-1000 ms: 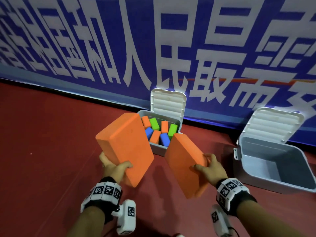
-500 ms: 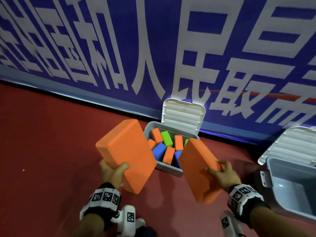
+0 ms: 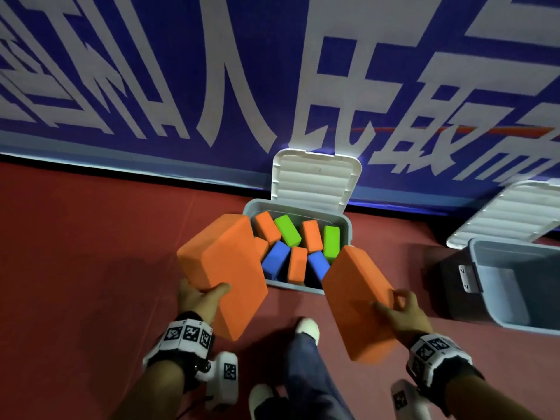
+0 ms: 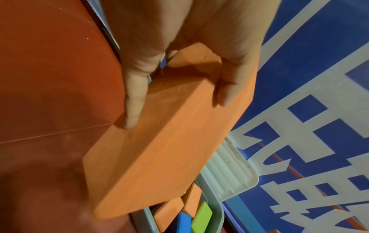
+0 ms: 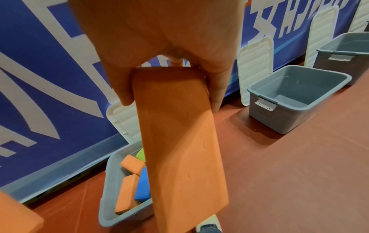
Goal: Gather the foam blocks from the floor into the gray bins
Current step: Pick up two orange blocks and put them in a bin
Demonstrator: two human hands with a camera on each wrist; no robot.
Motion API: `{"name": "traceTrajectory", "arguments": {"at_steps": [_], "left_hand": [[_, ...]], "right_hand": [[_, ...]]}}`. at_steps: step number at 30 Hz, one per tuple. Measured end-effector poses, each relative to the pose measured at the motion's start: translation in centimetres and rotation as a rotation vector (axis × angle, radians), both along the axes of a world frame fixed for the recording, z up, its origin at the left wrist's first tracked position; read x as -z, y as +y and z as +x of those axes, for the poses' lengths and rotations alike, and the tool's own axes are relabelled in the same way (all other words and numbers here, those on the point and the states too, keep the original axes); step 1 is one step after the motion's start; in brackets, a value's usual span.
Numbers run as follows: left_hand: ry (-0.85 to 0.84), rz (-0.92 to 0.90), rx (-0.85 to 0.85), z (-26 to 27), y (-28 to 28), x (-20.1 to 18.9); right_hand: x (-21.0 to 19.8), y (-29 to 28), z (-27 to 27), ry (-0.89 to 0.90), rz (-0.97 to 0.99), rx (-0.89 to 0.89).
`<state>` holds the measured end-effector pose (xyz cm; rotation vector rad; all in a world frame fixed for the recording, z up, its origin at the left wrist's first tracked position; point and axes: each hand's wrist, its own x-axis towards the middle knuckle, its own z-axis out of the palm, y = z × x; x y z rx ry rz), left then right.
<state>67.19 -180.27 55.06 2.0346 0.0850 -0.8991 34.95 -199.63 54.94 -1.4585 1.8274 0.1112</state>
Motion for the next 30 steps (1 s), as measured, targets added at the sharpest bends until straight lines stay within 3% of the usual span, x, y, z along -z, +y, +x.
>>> {"name": "traceTrajectory", "arguments": {"at_steps": [14, 21, 30], "left_hand": [[0.038, 0.166, -0.010, 9.3, -12.5, 9.6], [0.025, 0.124, -0.062, 13.0, -19.5, 17.8], [-0.092, 0.193, 0.077, 16.3, -25.3, 27.3]], "right_hand": [[10.3, -11.1, 10.2, -0.096, 0.144, 0.077], [14.2, -14.3, 15.1, -0.116, 0.125, 0.185], [20.3, -15.5, 18.6, -0.142, 0.047, 0.278]]}}
